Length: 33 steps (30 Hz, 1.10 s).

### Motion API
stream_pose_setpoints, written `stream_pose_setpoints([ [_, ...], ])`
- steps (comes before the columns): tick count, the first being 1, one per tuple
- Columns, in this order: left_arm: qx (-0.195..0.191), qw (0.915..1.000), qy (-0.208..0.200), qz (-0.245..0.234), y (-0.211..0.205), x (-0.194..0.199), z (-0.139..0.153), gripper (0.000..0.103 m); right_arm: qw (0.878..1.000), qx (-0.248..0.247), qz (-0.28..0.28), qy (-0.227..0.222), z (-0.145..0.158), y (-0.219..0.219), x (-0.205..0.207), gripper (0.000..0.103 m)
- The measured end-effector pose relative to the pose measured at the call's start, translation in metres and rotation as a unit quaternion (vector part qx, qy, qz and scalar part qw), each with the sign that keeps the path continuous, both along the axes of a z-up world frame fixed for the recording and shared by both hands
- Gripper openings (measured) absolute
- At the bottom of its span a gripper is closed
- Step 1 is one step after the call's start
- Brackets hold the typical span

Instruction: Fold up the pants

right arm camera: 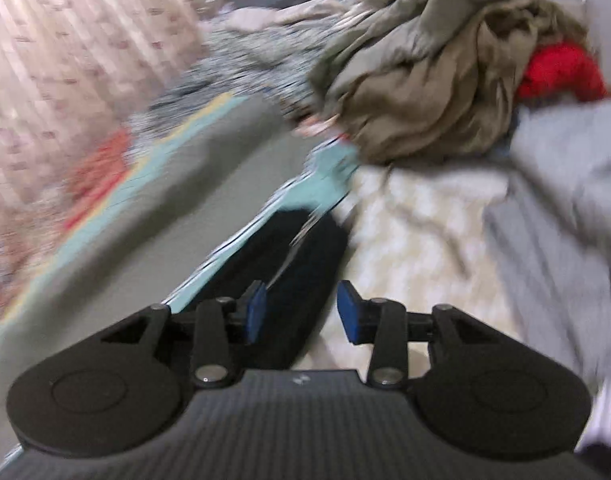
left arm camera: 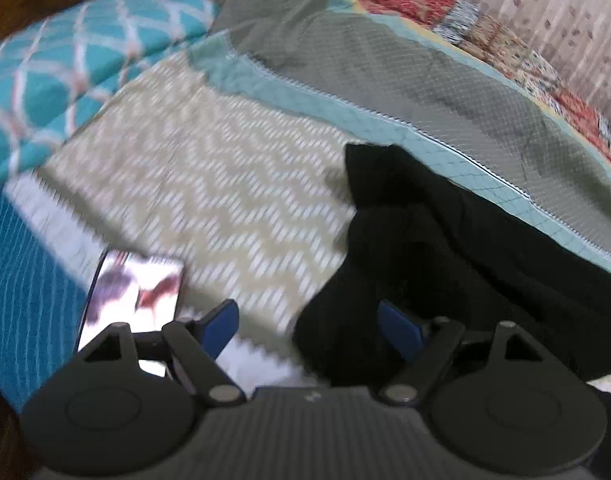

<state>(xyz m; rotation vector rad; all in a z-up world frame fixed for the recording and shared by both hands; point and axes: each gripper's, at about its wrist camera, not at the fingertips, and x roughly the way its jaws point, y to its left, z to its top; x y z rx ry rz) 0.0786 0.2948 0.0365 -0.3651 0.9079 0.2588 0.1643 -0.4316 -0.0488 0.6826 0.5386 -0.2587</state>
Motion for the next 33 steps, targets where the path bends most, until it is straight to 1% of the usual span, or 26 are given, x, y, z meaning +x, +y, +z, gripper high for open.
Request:
stream_pose_setpoints([
  [3, -0.072, 0.997, -0.003, 0.029, 0.019, -0.026, -0.002, 0.079, 0.998, 0.017, 0.064, -0.009, -0.002, 0.023, -0.039, 0.044],
  [5, -0.118, 0.9922, -0.006, 0.04, 0.025, -0.038, -0.007, 0.079, 0.996, 0.024, 0.091, -0.004, -0.004, 0.034, -0.057, 0.044],
  [6, -0.134, 0.9899, -0.008, 0.044, 0.027, -0.042, -0.01, 0.079, 0.995, 0.026, 0.1, -0.002, -0.005, 0.043, -0.059, 0.045],
  [8, -0.156, 0.9866, -0.009, 0.047, 0.026, -0.047, -0.015, 0.074, 0.992, 0.037, 0.123, -0.002, -0.002, 0.058, -0.07, 0.046],
  [10, -0.17, 0.9844, -0.01, 0.042, 0.022, -0.045, -0.021, 0.07, 0.986, 0.06, 0.158, -0.01, 0.001, 0.073, -0.086, 0.046],
  [11, -0.178, 0.983, -0.009, 0.043, 0.021, -0.042, -0.025, 0.068, 0.982, 0.072, 0.172, -0.014, 0.001, 0.079, -0.084, 0.046],
  [13, -0.203, 0.9782, -0.007, 0.041, 0.016, -0.036, -0.033, 0.068, 0.974, 0.087, 0.208, -0.024, 0.007, 0.093, -0.098, 0.046],
  [15, -0.231, 0.9726, 0.0, 0.029, 0.006, -0.028, -0.045, 0.067, 0.967, 0.088, 0.235, -0.033, 0.015, 0.109, -0.11, 0.046],
  [16, -0.227, 0.9734, 0.011, 0.024, -0.002, -0.023, -0.05, 0.055, 0.966, 0.088, 0.242, -0.034, 0.017, 0.117, -0.114, 0.046],
  [17, -0.208, 0.9779, 0.016, 0.017, -0.01, -0.021, -0.052, 0.025, 0.965, 0.089, 0.245, -0.033, 0.017, 0.123, -0.112, 0.046],
  [18, -0.185, 0.9826, 0.019, 0.006, -0.016, -0.019, -0.051, 0.012, 0.964, 0.092, 0.249, -0.032, 0.018, 0.127, -0.114, 0.046],
  [19, -0.17, 0.9852, 0.021, 0.004, -0.02, -0.019, -0.05, 0.01, 0.963, 0.094, 0.251, -0.03, 0.02, 0.131, -0.117, 0.046],
  [20, -0.166, 0.986, 0.014, 0.013, -0.021, -0.024, -0.044, 0.008, 0.962, 0.096, 0.253, -0.027, 0.02, 0.134, -0.119, 0.046],
  [21, -0.157, 0.9873, 0.006, 0.022, -0.019, -0.03, -0.036, 0.007, 0.962, 0.097, 0.254, -0.023, 0.02, 0.137, -0.12, 0.046],
  [23, -0.117, 0.9922, -0.018, 0.039, -0.015, -0.052, -0.008, 0.007, 0.961, 0.101, 0.258, -0.017, 0.021, 0.143, -0.12, 0.046],
  [25, -0.088, 0.9941, -0.046, 0.044, -0.01, -0.076, 0.02, 0.008, 0.959, 0.1, 0.265, -0.014, 0.022, 0.147, -0.118, 0.046],
  [26, -0.073, 0.995, -0.051, 0.046, -0.009, -0.087, 0.029, 0.008, 0.958, 0.098, 0.27, -0.013, 0.022, 0.15, -0.117, 0.046],
  [27, -0.067, 0.9955, -0.049, 0.045, -0.009, -0.095, 0.031, 0.009, 0.957, 0.096, 0.275, -0.011, 0.021, 0.152, -0.117, 0.046],
  [28, -0.065, 0.9961, -0.038, 0.045, -0.011, -0.1, 0.028, 0.012, 0.956, 0.094, 0.279, -0.006, 0.018, 0.155, -0.115, 0.046],
  [30, -0.05, 0.9977, -0.005, 0.046, -0.018, -0.1, 0.015, 0.021, 0.954, 0.096, 0.283, 0.011, 0.009, 0.159, -0.11, 0.046],
  [31, -0.041, 0.9976, 0.014, 0.053, -0.021, -0.1, 0.003, 0.026, 0.953, 0.1, 0.284, 0.021, 0.003, 0.162, -0.11, 0.046],
  [32, -0.048, 0.9967, 0.025, 0.061, -0.019, -0.103, -0.005, 0.031, 0.952, 0.104, 0.288, 0.029, -0.001, 0.167, -0.109, 0.046],
  [33, -0.064, 0.995, 0.03, 0.07, -0.014, -0.108, -0.01, 0.035, 0.95, 0.106, 0.292, 0.037, -0.005, 0.171, -0.108, 0.046],
])
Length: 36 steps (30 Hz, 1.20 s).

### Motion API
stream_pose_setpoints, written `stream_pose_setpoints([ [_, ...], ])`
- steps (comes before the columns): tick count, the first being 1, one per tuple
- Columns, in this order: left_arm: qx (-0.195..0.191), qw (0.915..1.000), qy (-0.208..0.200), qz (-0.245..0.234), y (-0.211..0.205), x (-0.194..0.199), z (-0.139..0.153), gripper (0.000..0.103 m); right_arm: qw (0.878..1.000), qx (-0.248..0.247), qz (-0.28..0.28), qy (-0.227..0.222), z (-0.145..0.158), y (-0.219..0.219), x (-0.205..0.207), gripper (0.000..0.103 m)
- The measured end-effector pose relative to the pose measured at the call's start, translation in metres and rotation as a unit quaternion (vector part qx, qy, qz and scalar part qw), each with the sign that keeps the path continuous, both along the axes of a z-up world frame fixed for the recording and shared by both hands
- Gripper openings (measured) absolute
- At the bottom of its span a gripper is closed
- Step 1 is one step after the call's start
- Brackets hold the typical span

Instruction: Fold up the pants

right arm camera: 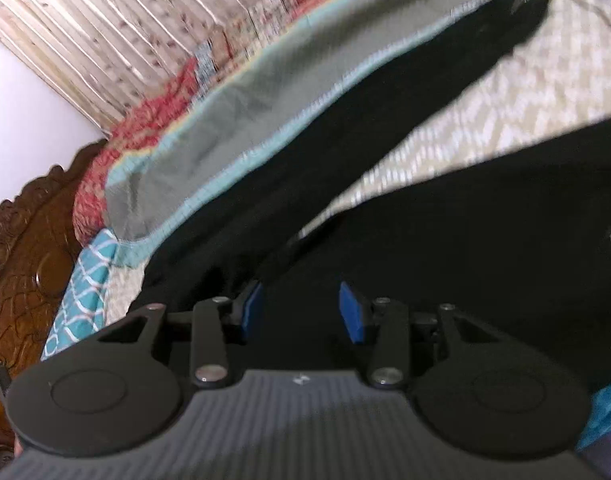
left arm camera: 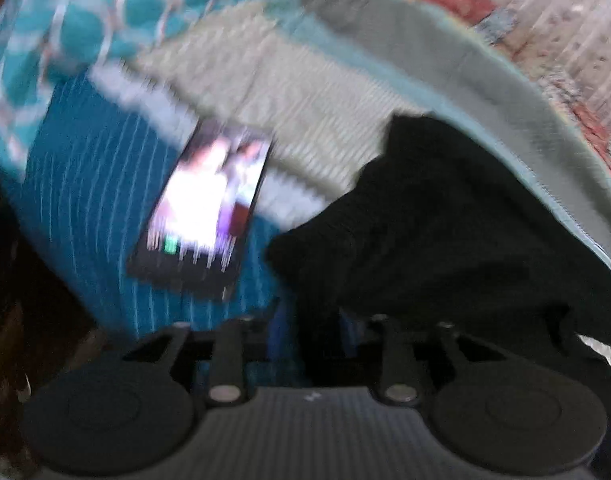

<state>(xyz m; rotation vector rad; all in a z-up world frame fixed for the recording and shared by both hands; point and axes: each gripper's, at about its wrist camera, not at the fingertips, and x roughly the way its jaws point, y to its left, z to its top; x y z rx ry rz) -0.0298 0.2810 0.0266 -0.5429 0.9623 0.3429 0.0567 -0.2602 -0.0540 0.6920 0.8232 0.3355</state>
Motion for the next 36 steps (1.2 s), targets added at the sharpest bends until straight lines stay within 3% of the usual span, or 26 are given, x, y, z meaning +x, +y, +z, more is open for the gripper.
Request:
stream_pose_setpoints([
  [2, -0.017, 0.9997, -0.003, 0.019, 0.007, -0.005, -0.002, 0.051, 1.0, -0.006, 0.012, 0.011, -0.003, 0.006, -0.001, 0.046],
  [8, -0.023, 0.9994, -0.017, 0.019, 0.012, -0.015, 0.008, 0.074, 1.0, -0.027, 0.002, 0.0, 0.002, -0.02, -0.023, 0.046],
  [13, -0.038, 0.9992, -0.004, -0.008, -0.001, -0.011, -0.006, 0.078, 0.994, -0.017, -0.104, 0.018, -0.016, -0.084, -0.068, 0.047],
  [18, -0.058, 0.9983, 0.004, -0.003, -0.009, -0.005, -0.014, 0.078, 0.97, 0.006, -0.239, 0.03, -0.032, -0.151, -0.118, 0.047],
  [24, -0.069, 0.9975, 0.0, 0.019, -0.007, -0.002, -0.013, 0.073, 0.938, 0.026, -0.346, 0.008, -0.041, -0.204, -0.144, 0.047],
  [27, -0.07, 0.997, 0.007, 0.032, -0.004, 0.0, -0.016, 0.063, 0.931, 0.028, -0.363, 0.01, -0.049, -0.219, -0.144, 0.047],
  [30, -0.073, 0.9965, 0.011, 0.038, -0.002, 0.0, -0.017, 0.046, 0.926, 0.052, -0.373, 0.021, -0.063, -0.227, -0.142, 0.047],
  [31, -0.077, 0.9962, 0.009, 0.039, -0.002, 0.0, -0.016, 0.036, 0.924, 0.067, -0.375, 0.023, -0.069, -0.229, -0.142, 0.047],
  [32, -0.084, 0.9957, 0.005, 0.037, -0.002, 0.0, -0.015, 0.019, 0.922, 0.08, -0.377, 0.026, -0.072, -0.23, -0.142, 0.047],
  [33, -0.092, 0.9952, 0.002, 0.034, -0.002, 0.001, -0.014, 0.014, 0.921, 0.092, -0.379, 0.028, -0.074, -0.228, -0.142, 0.046],
  [34, -0.094, 0.995, 0.0, 0.034, -0.004, 0.002, -0.012, 0.011, 0.92, 0.102, -0.378, 0.026, -0.075, -0.228, -0.141, 0.044],
  [36, -0.079, 0.9963, 0.003, 0.033, -0.009, 0.004, -0.007, 0.009, 0.924, 0.106, -0.366, 0.017, -0.07, -0.227, -0.139, 0.015],
])
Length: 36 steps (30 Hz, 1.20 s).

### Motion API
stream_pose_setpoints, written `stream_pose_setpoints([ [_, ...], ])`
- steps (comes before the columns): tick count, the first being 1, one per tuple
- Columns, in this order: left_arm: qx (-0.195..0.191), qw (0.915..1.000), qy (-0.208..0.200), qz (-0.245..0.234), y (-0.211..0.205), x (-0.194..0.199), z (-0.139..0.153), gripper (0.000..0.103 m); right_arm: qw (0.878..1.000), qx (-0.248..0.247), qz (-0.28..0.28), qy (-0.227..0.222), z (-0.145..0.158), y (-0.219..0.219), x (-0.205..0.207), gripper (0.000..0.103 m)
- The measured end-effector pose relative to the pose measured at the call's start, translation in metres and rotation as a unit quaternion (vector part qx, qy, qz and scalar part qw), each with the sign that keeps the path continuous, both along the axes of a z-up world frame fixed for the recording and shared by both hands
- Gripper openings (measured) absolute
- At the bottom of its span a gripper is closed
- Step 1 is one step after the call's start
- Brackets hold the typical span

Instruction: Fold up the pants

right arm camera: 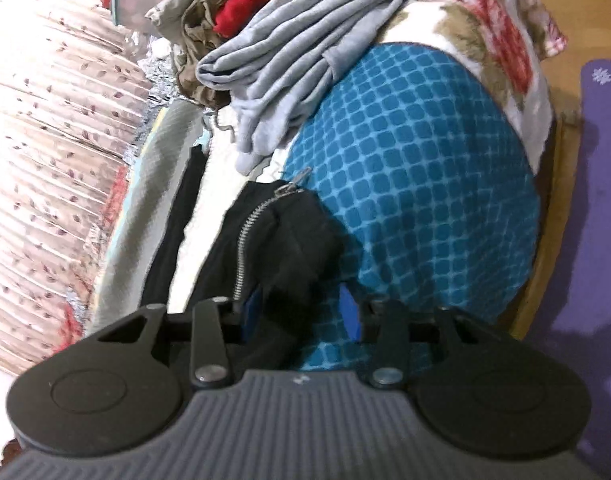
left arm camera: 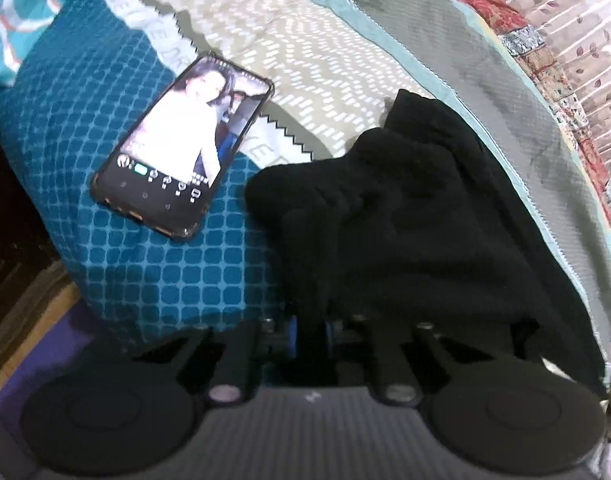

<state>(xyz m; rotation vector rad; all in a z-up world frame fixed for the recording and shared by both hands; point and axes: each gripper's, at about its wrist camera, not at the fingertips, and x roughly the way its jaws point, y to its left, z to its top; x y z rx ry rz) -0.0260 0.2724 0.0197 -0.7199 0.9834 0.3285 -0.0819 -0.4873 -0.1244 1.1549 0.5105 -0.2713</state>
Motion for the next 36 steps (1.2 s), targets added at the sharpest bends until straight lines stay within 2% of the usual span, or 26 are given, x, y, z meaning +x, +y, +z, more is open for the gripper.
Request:
stream_pose_setpoints([
  [2, 0.007, 1.0, 0.001, 0.0, -0.002, -0.001, 0.007, 0.008, 1.0, -0.017, 0.003, 0.004, 0.008, 0.001, 0.005, 0.006],
  [4, 0.003, 1.0, -0.008, 0.005, 0.002, -0.006, 0.017, 0.008, 0.999, -0.046, -0.026, 0.007, 0.023, 0.001, 0.001, 0.006],
  [6, -0.009, 0.9998, -0.017, 0.004, 0.007, -0.012, 0.024, 0.008, 0.997, -0.065, -0.05, -0.009, 0.035, -0.003, -0.007, 0.005],
  [9, -0.012, 0.9998, 0.001, -0.014, 0.002, -0.012, 0.014, 0.011, 0.991, -0.112, -0.069, 0.005, 0.045, -0.006, -0.009, 0.005],
  [11, 0.001, 0.9992, 0.034, -0.019, -0.007, -0.008, -0.001, 0.03, 0.989, -0.117, -0.076, 0.04, 0.036, -0.008, -0.002, 0.005],
  [12, 0.001, 0.9989, 0.043, -0.019, -0.008, -0.008, -0.005, 0.035, 0.99, -0.105, -0.074, 0.057, 0.027, -0.009, 0.002, 0.006],
  [14, 0.001, 0.9988, 0.04, -0.028, -0.005, -0.012, -0.003, 0.045, 0.992, -0.085, -0.067, 0.071, 0.017, -0.009, 0.003, 0.012],
  [15, 0.002, 0.9988, 0.037, -0.033, -0.002, -0.015, 0.001, 0.046, 0.99, -0.092, -0.075, 0.071, 0.02, -0.006, -0.002, 0.014],
  [16, 0.002, 0.999, 0.028, -0.035, 0.003, -0.019, 0.008, 0.046, 0.987, -0.112, -0.088, 0.073, 0.026, -0.006, -0.008, 0.02],
  [17, 0.002, 0.9993, 0.016, -0.034, 0.007, -0.024, 0.016, 0.046, 0.982, -0.138, -0.106, 0.077, 0.034, -0.007, -0.014, 0.037],
  [18, 0.009, 0.9995, 0.001, -0.031, 0.012, -0.028, 0.026, 0.046, 0.974, -0.169, -0.129, 0.083, 0.044, -0.007, -0.019, 0.041],
  [20, 0.054, 0.9978, -0.03, -0.025, 0.019, -0.028, 0.048, 0.046, 0.964, -0.204, -0.151, 0.075, 0.064, -0.012, -0.027, 0.041],
  [22, 0.113, 0.9915, -0.054, -0.038, 0.02, -0.012, 0.068, 0.046, 0.963, -0.218, -0.151, 0.057, 0.081, -0.014, -0.025, 0.041],
  [24, 0.175, 0.9794, -0.069, -0.073, 0.012, 0.021, 0.083, 0.046, 0.964, -0.226, -0.132, 0.042, 0.089, -0.011, -0.014, 0.041],
  [25, 0.205, 0.97, -0.081, -0.102, 0.004, 0.04, 0.088, 0.047, 0.966, -0.226, -0.119, 0.036, 0.093, -0.005, -0.003, 0.041],
  [27, 0.271, 0.9428, -0.101, -0.166, -0.018, 0.084, 0.091, 0.054, 0.971, -0.223, -0.084, 0.021, 0.094, 0.006, 0.019, 0.041],
  [29, 0.296, 0.9238, -0.107, -0.218, -0.039, 0.132, 0.085, 0.061, 0.974, -0.222, -0.045, 0.018, 0.092, 0.026, 0.043, 0.041],
  [30, 0.298, 0.9181, -0.106, -0.238, -0.046, 0.154, 0.08, 0.062, 0.974, -0.222, -0.027, 0.02, 0.091, 0.035, 0.047, 0.041],
  [31, 0.303, 0.9131, -0.1, -0.253, -0.053, 0.182, 0.072, 0.066, 0.975, -0.22, -0.01, 0.022, 0.088, 0.043, 0.055, 0.041],
  [32, 0.306, 0.9121, -0.094, -0.256, -0.059, 0.2, 0.067, 0.071, 0.976, -0.215, 0.009, 0.024, 0.085, 0.051, 0.064, 0.041],
  [36, 0.294, 0.9149, -0.056, -0.27, -0.074, 0.272, 0.028, 0.073, 0.971, -0.221, 0.081, 0.038, 0.082, 0.078, 0.098, 0.041],
])
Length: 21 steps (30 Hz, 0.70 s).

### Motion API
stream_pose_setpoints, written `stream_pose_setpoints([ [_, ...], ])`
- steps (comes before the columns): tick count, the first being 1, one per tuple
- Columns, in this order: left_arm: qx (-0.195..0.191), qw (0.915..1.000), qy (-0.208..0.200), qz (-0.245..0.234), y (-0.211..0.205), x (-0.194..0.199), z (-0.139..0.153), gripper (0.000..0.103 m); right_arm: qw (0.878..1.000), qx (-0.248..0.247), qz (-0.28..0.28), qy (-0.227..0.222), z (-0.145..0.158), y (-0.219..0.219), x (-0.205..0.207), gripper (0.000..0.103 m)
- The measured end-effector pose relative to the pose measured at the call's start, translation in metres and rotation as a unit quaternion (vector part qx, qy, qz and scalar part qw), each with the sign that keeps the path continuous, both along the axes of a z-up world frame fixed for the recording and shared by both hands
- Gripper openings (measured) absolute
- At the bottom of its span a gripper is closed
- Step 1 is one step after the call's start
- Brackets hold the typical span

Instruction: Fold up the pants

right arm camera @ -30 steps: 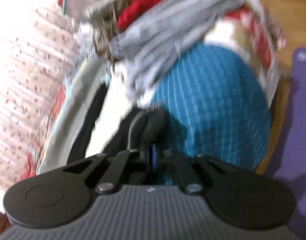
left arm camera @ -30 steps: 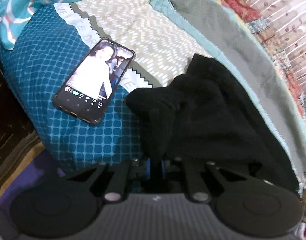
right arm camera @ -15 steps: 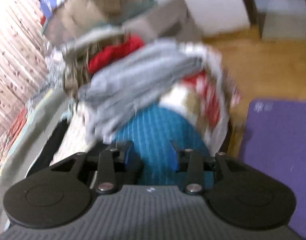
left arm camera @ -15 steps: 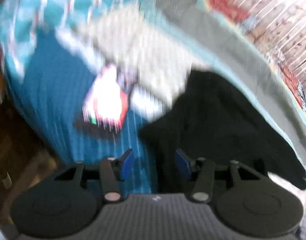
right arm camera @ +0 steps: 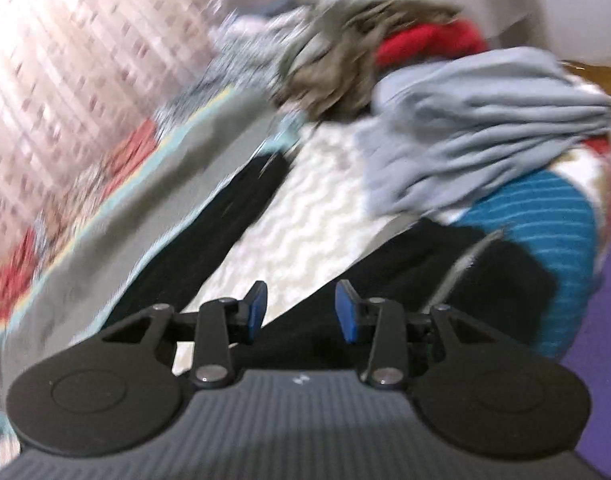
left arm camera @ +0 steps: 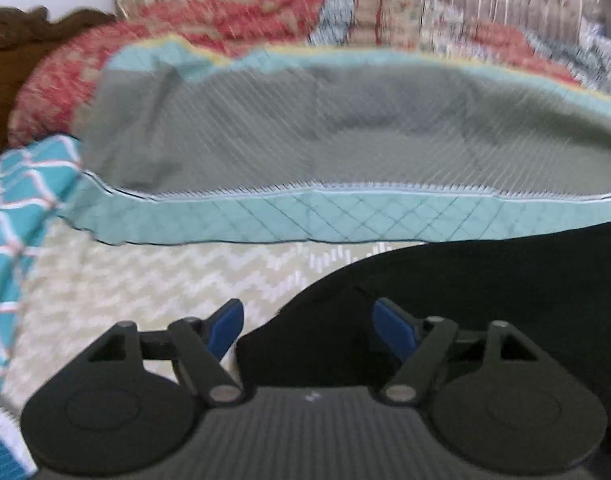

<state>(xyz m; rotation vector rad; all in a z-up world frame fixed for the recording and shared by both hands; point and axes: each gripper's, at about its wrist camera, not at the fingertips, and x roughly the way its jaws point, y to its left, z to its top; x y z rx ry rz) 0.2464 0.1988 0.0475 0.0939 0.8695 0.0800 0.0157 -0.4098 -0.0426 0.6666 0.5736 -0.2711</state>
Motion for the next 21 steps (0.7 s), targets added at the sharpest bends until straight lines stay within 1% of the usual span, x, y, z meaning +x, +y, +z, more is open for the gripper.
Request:
stream_pose_setpoints([
  [1, 0.004, 0.9998, 0.018, -0.004, -0.004, 0.015, -0.013, 0.071, 1.0, -0.007, 0.016, 0.006, 0.003, 0.005, 0.011, 0.041],
  [2, 0.012, 0.9994, 0.032, -0.012, -0.007, 0.019, -0.025, 0.059, 0.999, -0.015, 0.028, 0.011, 0.007, 0.008, 0.022, 0.041],
  [3, 0.021, 0.9987, 0.042, -0.021, -0.01, 0.023, -0.035, 0.045, 0.999, -0.027, 0.039, 0.016, 0.012, 0.009, 0.035, 0.041],
  [4, 0.034, 0.9976, 0.051, -0.031, -0.015, 0.024, -0.043, 0.008, 0.998, -0.037, 0.046, 0.019, 0.019, 0.009, 0.049, 0.041],
  [5, 0.054, 0.9965, 0.053, -0.036, -0.02, 0.021, -0.051, 0.007, 0.997, -0.042, 0.052, 0.021, 0.025, 0.006, 0.066, 0.041],
  [7, 0.074, 0.9961, 0.028, -0.038, -0.026, 0.007, -0.054, 0.007, 0.997, -0.044, 0.061, 0.021, 0.036, -0.005, 0.104, 0.041],
  [9, 0.072, 0.9968, 0.006, -0.035, -0.028, -0.005, -0.05, 0.007, 0.997, -0.039, 0.059, 0.024, 0.044, -0.017, 0.145, 0.041],
  [12, 0.054, 0.998, -0.021, -0.026, -0.024, -0.02, -0.037, 0.007, 0.998, -0.023, 0.052, 0.04, 0.047, -0.037, 0.217, 0.041],
  [14, 0.056, 0.9975, -0.034, -0.029, -0.024, -0.027, -0.034, 0.007, 0.997, 0.011, 0.05, 0.059, 0.039, -0.048, 0.258, 0.041],
  [16, 0.065, 0.9969, -0.031, -0.03, -0.025, -0.025, -0.036, 0.007, 0.995, 0.035, 0.034, 0.085, 0.026, -0.052, 0.299, 0.041],
  [17, 0.069, 0.9968, -0.028, -0.029, -0.026, -0.023, -0.038, 0.007, 0.994, 0.034, 0.028, 0.099, 0.019, -0.052, 0.316, 0.041],
  [19, 0.074, 0.9966, -0.029, -0.025, -0.028, -0.021, -0.039, 0.007, 0.991, 0.017, 0.009, 0.135, 0.007, -0.05, 0.348, 0.041],
  [21, 0.073, 0.9966, -0.034, -0.019, -0.031, -0.02, -0.039, 0.007, 0.986, 0.007, -0.006, 0.165, -0.007, -0.05, 0.37, 0.041],
])
